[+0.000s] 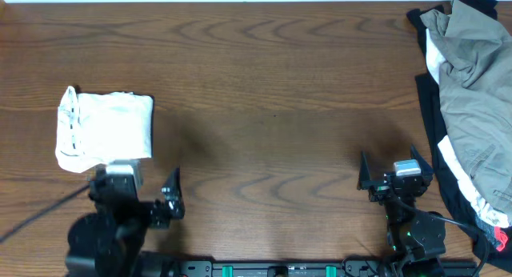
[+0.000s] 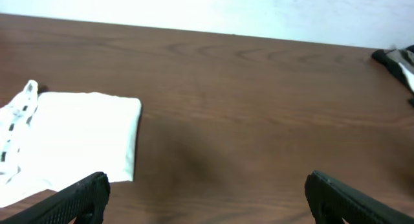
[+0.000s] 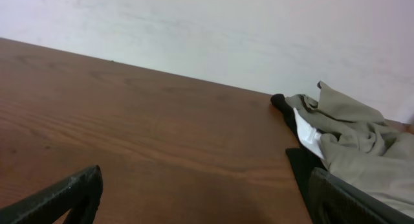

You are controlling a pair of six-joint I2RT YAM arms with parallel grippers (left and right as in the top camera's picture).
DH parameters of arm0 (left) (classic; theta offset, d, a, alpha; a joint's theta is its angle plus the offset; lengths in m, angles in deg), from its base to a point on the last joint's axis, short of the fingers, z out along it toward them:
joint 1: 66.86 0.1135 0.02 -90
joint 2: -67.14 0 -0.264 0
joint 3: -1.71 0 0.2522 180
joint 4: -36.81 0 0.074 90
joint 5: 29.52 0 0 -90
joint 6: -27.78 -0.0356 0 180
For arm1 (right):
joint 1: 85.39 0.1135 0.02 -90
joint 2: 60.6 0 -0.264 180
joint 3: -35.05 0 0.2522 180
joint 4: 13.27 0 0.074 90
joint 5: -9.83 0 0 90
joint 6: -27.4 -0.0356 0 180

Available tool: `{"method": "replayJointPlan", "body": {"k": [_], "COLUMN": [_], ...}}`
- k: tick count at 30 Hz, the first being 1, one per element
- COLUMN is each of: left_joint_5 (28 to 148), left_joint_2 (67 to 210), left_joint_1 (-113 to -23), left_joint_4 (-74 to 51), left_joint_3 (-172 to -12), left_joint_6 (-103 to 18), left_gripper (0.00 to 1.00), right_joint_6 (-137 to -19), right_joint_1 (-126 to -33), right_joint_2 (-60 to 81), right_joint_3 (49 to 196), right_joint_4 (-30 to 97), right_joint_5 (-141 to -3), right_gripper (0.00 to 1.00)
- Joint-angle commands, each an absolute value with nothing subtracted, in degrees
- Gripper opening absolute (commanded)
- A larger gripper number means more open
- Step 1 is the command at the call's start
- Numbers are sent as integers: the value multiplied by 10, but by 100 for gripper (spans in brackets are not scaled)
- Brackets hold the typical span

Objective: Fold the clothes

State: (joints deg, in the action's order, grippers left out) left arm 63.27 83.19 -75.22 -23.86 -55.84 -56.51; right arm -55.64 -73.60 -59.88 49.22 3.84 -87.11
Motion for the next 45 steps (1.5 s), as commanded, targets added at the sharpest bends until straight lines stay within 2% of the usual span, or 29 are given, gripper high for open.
{"method": "replayJointPlan", "body": {"k": [1,6,10,15,18,21,45], "left_joint_5": [623,623,609,530,495,495,495], "left_joint_2": [773,685,675,672,672,672,674], "left_joint_1": [-753,-753,-753,-753,-753,-753,-742], "left_joint_4": [-240,-158,-16,184,253,195,199], "left_joint_3": [-483,-349,-263,-169,-126,-123,-123], "left_joint_6": [-582,-582,-582,-582,-581,-581,-581], "left_gripper": [98,98,98,98,98,98,98], "right_joint_6": [-548,-548,-548,-548,-548,-548,-548], "right_joint_1": [-743,-743,-743,-743,-743,-743,-743], "right_joint_2": [-603,-603,-603,-603,-603,-603,-603], "right_joint_3": [491,491,491,491,491,491,491], "right_joint_4": [41,41,41,41,41,41,41], "right_joint_5": [-868,-868,-868,-868,-868,-868,-868], "right_gripper": [99,99,99,99,99,99,99]}}
